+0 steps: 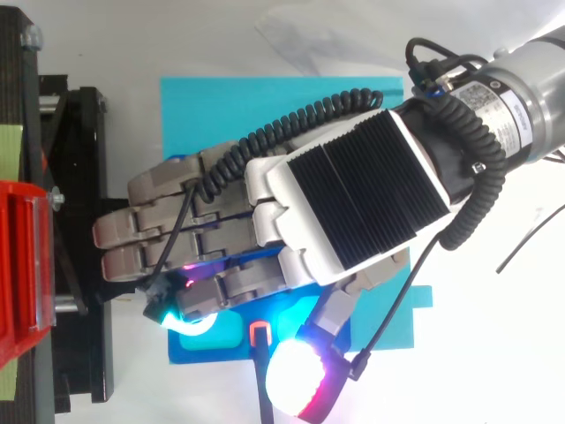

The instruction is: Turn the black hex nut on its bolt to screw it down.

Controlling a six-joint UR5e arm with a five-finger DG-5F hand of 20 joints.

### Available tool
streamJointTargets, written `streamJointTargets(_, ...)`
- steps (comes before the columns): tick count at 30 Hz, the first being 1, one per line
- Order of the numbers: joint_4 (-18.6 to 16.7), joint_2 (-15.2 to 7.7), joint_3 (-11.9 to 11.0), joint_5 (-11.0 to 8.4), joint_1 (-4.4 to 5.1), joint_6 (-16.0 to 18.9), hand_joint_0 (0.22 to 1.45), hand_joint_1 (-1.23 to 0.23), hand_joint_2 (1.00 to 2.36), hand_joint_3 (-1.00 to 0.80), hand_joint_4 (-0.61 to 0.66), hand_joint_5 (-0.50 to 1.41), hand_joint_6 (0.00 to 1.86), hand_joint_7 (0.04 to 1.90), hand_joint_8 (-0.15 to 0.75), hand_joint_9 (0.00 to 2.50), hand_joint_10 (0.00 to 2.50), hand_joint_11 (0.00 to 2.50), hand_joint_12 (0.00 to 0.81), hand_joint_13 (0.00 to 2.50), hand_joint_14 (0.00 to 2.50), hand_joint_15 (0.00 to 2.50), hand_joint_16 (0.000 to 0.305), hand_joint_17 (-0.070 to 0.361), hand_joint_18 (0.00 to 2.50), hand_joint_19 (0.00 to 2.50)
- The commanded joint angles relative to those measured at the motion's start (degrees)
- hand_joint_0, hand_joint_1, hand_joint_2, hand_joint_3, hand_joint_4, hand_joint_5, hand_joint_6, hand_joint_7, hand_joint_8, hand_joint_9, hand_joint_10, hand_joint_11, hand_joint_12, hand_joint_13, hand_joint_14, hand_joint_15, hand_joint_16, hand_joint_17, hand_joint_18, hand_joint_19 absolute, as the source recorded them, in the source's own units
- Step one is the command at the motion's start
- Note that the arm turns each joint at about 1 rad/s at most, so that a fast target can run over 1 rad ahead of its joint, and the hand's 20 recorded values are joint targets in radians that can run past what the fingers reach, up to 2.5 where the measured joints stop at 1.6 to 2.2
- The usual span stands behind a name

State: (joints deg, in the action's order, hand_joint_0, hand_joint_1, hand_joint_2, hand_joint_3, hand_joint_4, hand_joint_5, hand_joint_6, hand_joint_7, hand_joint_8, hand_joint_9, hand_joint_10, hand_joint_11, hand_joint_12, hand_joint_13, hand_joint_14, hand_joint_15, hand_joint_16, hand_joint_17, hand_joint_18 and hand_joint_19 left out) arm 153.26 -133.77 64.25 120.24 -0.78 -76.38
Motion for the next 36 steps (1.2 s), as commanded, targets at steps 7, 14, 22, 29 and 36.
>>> streamJointTargets(7, 0.54, 0.00, 0.00, 0.35, -0.54, -0.61, 0.50, -0.26, 1.00, -0.50, 0.32, -0.08, 0.80, 0.69, 0.340, 0.37, 0.00, 0.14, 0.375, 0.31, 0.00, 0.03, 0.057, 0.129, 0.28, 0.40)
streamJointTargets(14, 0.81, 0.00, 0.09, 0.61, -0.98, -0.61, 0.50, -0.27, 1.00, -0.50, 0.33, -0.08, 0.82, 0.69, 0.349, 0.40, 0.00, 0.16, 0.373, 0.33, 0.00, 0.03, 0.057, 0.128, 0.30, 0.39)
streamJointTargets(22, 0.98, 0.00, 0.09, 1.23, -1.59, -0.61, 0.51, -0.27, 1.00, -0.50, 0.32, -0.08, 0.82, 0.70, 0.353, 0.41, 0.00, 0.16, 0.371, 0.34, 0.00, 0.03, 0.057, 0.127, 0.31, 0.40)
streamJointTargets(29, 0.72, 0.00, 0.09, 1.75, -2.73, -1.14, 0.51, -0.27, 1.00, -0.50, 0.32, -0.08, 0.82, 0.70, 0.354, 0.41, 0.00, 0.16, 0.372, 0.34, 0.00, 0.04, 0.057, 0.128, 0.33, 0.41)
streamJointTargets(36, 0.63, 0.00, 0.09, 4.39, -4.58, -1.49, 0.51, -0.27, 1.00, -0.50, 0.33, -0.08, 0.82, 0.69, 0.355, 0.42, 0.00, 0.17, 0.373, 0.35, 0.00, 0.04, 0.057, 0.128, 0.33, 0.41)
